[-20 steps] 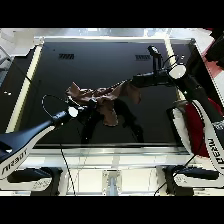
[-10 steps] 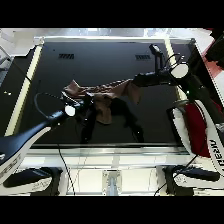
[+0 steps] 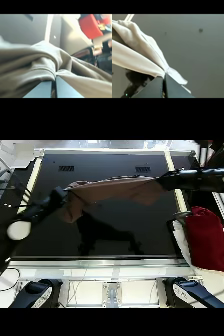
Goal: Fold the shirts.
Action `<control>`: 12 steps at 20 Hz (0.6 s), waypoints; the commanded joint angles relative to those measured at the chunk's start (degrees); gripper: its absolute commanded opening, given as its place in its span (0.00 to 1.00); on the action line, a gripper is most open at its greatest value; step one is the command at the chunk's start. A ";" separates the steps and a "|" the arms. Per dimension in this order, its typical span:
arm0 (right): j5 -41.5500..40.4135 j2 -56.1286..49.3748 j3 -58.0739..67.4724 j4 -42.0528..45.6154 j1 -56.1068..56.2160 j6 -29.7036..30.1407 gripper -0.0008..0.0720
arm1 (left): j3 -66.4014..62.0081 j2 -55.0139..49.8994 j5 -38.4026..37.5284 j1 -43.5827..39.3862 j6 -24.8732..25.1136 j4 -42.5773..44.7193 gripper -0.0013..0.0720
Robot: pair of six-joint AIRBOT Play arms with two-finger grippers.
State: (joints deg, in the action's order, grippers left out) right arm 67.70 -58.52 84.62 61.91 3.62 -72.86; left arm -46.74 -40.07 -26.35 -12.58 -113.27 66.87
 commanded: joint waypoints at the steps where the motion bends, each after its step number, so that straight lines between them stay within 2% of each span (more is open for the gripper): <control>1: 6.43 9.22 1.49 0.66 -0.37 -0.22 0.02 | -6.32 11.23 -16.33 1.03 7.37 2.12 0.04; 4: 6.40 15.61 1.57 0.63 -0.37 -1.66 0.02 | -13.51 13.09 -20.02 1.03 10.82 2.12 0.04; 6: 6.34 17.33 1.55 0.55 -0.37 -2.19 0.03 | -17.27 10.25 -26.40 1.01 12.39 2.12 0.04; 8: 7.21 16.17 1.18 0.33 -0.37 -2.82 0.02 | -18.80 4.48 -35.30 1.01 12.41 2.05 0.04; 10: 8.85 12.74 -0.68 0.74 -0.37 -2.80 0.02 | -18.80 -3.50 -42.77 0.85 15.30 1.90 0.04; 12: 9.31 7.61 -4.90 0.72 -0.37 -2.80 0.03 | -18.80 -12.68 -43.30 0.87 18.99 1.92 0.04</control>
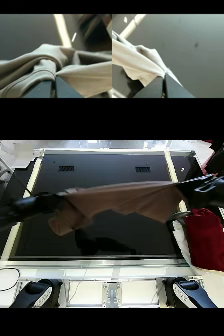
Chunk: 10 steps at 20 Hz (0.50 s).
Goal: Fold the shirts.
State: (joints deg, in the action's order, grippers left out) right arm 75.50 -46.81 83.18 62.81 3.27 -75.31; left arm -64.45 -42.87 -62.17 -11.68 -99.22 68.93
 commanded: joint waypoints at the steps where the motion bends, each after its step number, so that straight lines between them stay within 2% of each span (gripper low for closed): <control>1: 1.09 -7.30 -6.01 -0.20 0.00 -0.37 0.03 | -1.09 -14.08 -5.38 0.00 6.64 -0.09 0.06; 2: -0.09 -10.75 -8.46 -0.20 0.00 -0.37 0.11 | -1.09 -18.29 -1.79 0.00 7.96 0.07 0.16; 3: -1.40 -13.92 -10.23 -0.24 0.00 -0.35 0.25 | -1.09 -21.79 2.05 0.00 8.81 -0.07 0.60; 4: -3.06 -17.29 -11.37 -0.22 -0.02 -0.35 0.33 | -1.11 -24.74 5.86 0.02 8.76 -0.44 0.92; 8: -13.62 -23.56 -11.56 0.15 -0.07 -0.33 0.35 | -1.27 -27.91 17.55 0.74 8.57 -2.10 0.94; 10: -12.92 -23.08 -9.22 3.32 -0.13 -0.31 0.35 | -1.31 -24.37 17.16 2.84 8.63 -1.79 0.95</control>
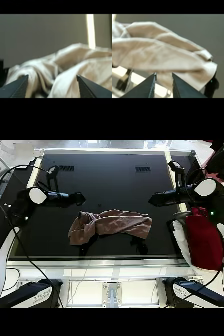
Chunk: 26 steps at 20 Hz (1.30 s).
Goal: Fold the shirts.
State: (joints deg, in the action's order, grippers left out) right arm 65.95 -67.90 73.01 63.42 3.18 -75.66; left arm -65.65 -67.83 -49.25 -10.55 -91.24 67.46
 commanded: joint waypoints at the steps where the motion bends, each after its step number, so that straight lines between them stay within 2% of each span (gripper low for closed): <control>1: -0.96 -1.36 2.51 5.05 -0.04 0.04 0.35 | -0.11 3.17 1.18 3.08 0.63 0.76 0.95; 3: 2.75 0.92 4.83 11.32 -0.04 0.00 0.35 | 1.25 9.46 -7.28 5.95 0.57 3.41 0.94; 4: 3.02 2.36 5.03 14.01 -0.04 -0.28 0.35 | 3.52 13.35 -9.97 7.21 -1.11 6.05 0.94; 6: 3.78 5.22 5.03 17.62 -0.04 -1.49 0.35 | 11.15 21.75 -12.22 9.27 -10.99 10.34 0.94; 8: 3.89 6.80 5.03 17.70 -0.04 -1.86 0.35 | 20.04 28.98 -10.56 9.94 -13.62 10.40 0.94; 9: 3.87 7.02 5.03 17.18 -0.04 -1.90 0.35 | 23.65 30.95 -8.24 9.90 -13.57 8.92 0.92; 10: 3.89 6.99 5.01 16.39 -0.04 -2.01 0.35 | 26.62 31.65 -5.88 9.90 -12.68 5.35 0.77; 11: 3.85 6.95 5.01 15.69 -0.04 -2.58 0.35 | 28.50 31.15 -3.98 9.86 -9.22 1.51 0.68; 12: 3.87 6.95 5.01 15.10 0.09 -3.21 0.35 | 29.59 29.64 -2.03 9.86 -4.44 -2.86 0.67; 14: 4.17 6.95 5.01 13.33 0.07 -3.23 0.35 | 29.66 24.81 0.07 9.84 3.72 -8.41 0.67; 17: 5.40 6.95 5.01 13.00 0.07 -3.23 0.35 | 29.64 16.17 2.32 9.84 10.82 -13.73 0.67; 21: 5.44 6.95 5.01 12.98 0.07 -3.23 0.35 | 29.44 6.80 7.15 9.84 24.94 -30.14 0.68; 22: 5.49 6.95 5.01 12.96 0.07 -3.23 0.35 | 29.44 5.46 8.00 9.84 27.74 -31.93 0.68; 26: 5.88 6.95 5.01 12.98 0.07 -3.23 0.35 | 29.44 3.54 11.06 9.92 28.72 -31.98 0.68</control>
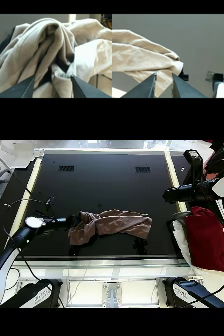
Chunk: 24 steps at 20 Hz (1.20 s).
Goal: Fold the shirts.
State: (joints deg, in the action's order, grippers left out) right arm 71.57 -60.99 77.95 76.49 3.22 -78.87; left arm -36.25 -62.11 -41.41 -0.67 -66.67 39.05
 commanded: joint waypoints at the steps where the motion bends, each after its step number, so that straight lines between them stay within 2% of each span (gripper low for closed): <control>1: 0.24 0.04 0.07 -0.11 0.02 -0.02 0.35 | 0.04 -2.23 4.48 0.00 4.15 -3.58 0.68; 5: 0.22 0.04 0.07 -0.22 0.02 -0.17 0.35 | -0.46 -2.25 9.33 -0.02 4.17 -3.56 0.68; 13: 0.22 0.04 0.07 -1.55 0.02 -0.20 0.35 | -1.97 -4.59 8.28 -5.95 4.15 -3.56 0.67; 17: 0.26 0.04 0.07 -2.08 0.04 -0.20 0.35 | -2.10 -8.87 12.24 -6.91 4.13 -3.65 0.67; 18: 0.28 0.04 0.07 -2.34 0.04 -0.17 0.35 | -2.47 -9.40 13.25 -6.91 4.13 -3.80 0.62; 20: 0.68 0.04 0.07 -2.16 0.02 -0.15 0.35 | -3.85 -9.86 14.47 -6.91 4.13 -3.80 0.11; 21: 0.61 0.04 0.07 -1.20 0.02 -0.15 0.35 | -4.76 -9.86 14.91 -6.91 4.11 -3.78 0.04; 24: 0.61 0.17 -1.18 3.61 -0.04 -2.27 0.35 | -7.69 -9.77 14.84 -6.91 4.11 -3.78 0.04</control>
State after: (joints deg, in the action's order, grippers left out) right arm 71.96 -60.93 77.67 76.62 3.22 -79.40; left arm -41.71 -71.57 -27.51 -7.51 -62.57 35.27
